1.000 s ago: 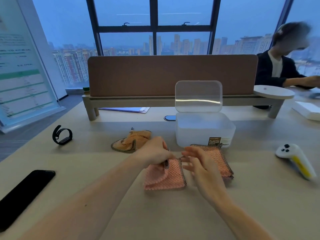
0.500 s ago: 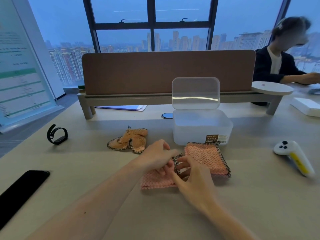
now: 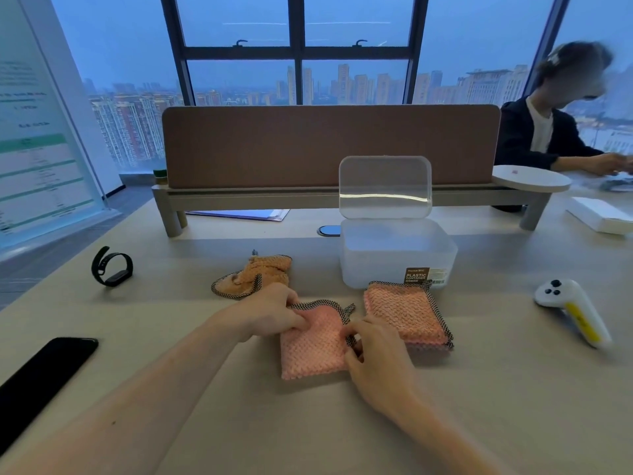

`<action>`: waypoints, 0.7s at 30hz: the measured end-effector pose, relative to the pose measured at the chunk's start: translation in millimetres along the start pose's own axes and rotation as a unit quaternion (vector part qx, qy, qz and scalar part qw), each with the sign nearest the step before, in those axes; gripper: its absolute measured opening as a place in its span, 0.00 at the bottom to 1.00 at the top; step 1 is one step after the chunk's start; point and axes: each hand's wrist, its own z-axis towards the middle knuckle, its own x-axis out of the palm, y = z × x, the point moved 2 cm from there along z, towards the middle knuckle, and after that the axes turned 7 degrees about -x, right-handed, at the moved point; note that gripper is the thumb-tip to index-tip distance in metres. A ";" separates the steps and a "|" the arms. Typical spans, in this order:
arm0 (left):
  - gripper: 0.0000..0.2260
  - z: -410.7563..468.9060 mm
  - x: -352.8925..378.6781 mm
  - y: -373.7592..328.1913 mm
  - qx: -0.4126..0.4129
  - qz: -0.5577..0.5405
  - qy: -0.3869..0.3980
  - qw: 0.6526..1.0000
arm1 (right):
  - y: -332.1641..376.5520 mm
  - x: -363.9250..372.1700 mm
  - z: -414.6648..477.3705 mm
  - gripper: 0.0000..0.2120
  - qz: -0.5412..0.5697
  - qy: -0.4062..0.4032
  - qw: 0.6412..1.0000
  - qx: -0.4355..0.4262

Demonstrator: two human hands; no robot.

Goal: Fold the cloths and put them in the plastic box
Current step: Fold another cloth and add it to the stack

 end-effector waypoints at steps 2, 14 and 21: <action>0.05 -3.4 -0.1 -6.0 0.018 -0.089 0.037 0.995 | -0.3 0.4 -0.1 0.14 0.010 0.018 1.000 0.011; 0.06 -21.3 -32.0 -104.4 0.170 -0.217 -0.009 0.961 | -25.7 -72.8 50.3 0.35 0.508 0.013 0.826 0.245; 0.25 17.8 25.8 -114.6 0.091 -0.278 -0.014 0.956 | -71.0 -97.4 43.0 0.31 0.565 -0.031 0.791 0.235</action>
